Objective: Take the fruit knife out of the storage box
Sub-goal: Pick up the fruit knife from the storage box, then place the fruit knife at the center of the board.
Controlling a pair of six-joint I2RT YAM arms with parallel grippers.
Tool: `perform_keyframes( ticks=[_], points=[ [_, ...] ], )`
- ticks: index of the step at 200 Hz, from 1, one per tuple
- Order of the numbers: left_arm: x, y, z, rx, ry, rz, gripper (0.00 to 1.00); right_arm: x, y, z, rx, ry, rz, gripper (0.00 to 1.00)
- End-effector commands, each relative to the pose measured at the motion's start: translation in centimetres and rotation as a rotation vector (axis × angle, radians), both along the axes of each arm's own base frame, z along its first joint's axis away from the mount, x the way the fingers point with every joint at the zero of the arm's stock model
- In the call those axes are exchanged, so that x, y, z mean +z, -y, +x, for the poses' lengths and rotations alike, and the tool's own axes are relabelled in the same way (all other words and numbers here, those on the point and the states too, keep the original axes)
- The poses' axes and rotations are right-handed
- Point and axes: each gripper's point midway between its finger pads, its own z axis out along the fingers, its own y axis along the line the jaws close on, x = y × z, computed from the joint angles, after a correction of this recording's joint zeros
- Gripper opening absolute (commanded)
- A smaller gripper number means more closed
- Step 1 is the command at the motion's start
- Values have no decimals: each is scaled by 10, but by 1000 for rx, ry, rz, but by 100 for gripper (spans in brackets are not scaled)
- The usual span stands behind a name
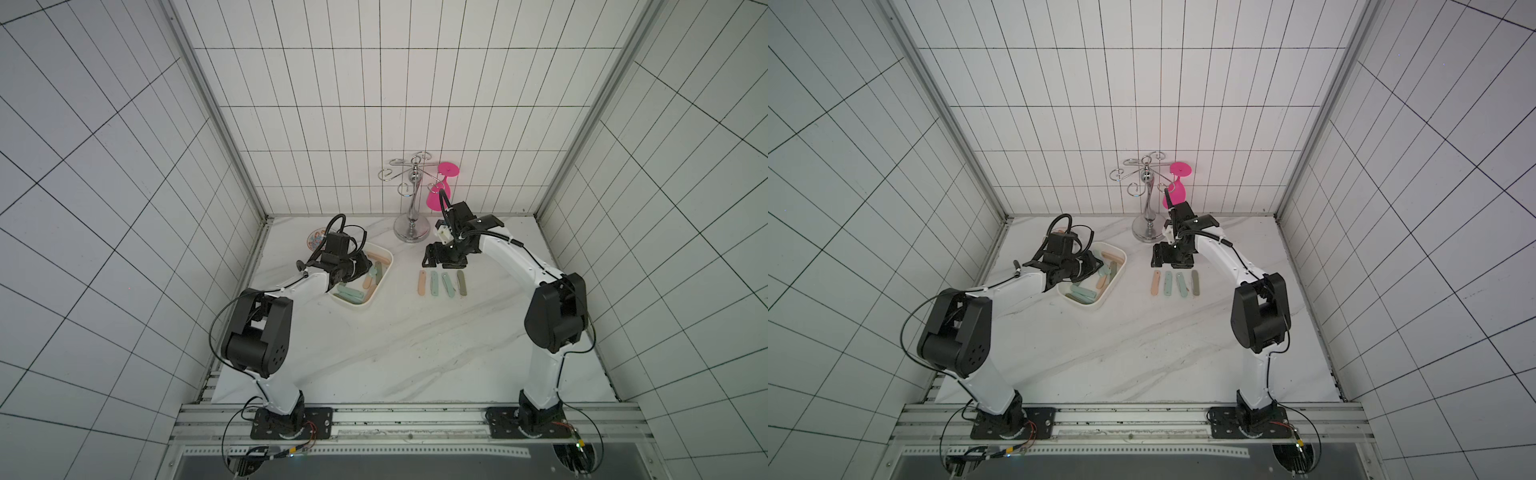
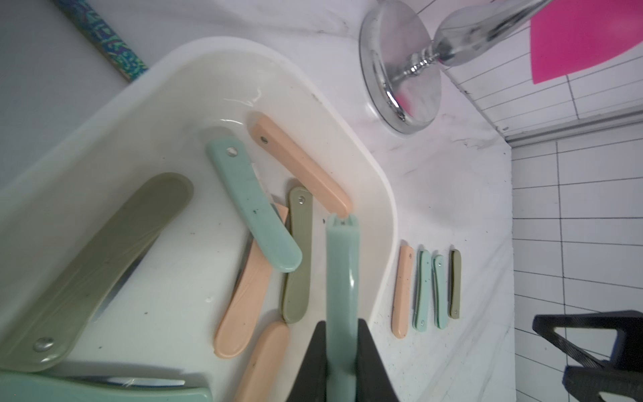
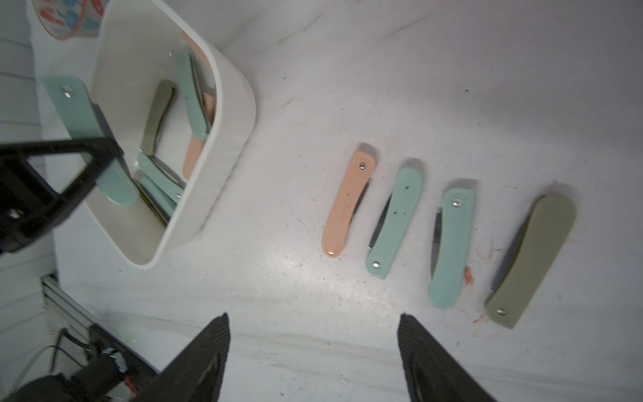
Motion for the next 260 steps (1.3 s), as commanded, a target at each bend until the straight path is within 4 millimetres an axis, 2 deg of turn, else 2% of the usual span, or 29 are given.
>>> perform_keyframes(
  ticks=[1,19,50,82,154,207,260],
  points=[
    [26,20,-10,-127,115,-89,0,22,-30,4,40,11,116,60],
    [37,35,-22,-199,157,-109,0,29,-47,7,56,15,175,57],
    [59,58,-39,-287,232,-133,0,37,-75,10,94,27,220,64],
    [69,78,-52,-341,255,-148,0,43,-93,12,123,37,248,65],
    [77,98,-58,-394,278,-150,0,45,-100,11,141,51,257,65],
    [75,104,-57,-403,271,-150,0,62,-100,9,150,91,280,61],
    [79,112,-56,-418,279,-158,0,53,-112,3,177,69,290,57]
  ],
)
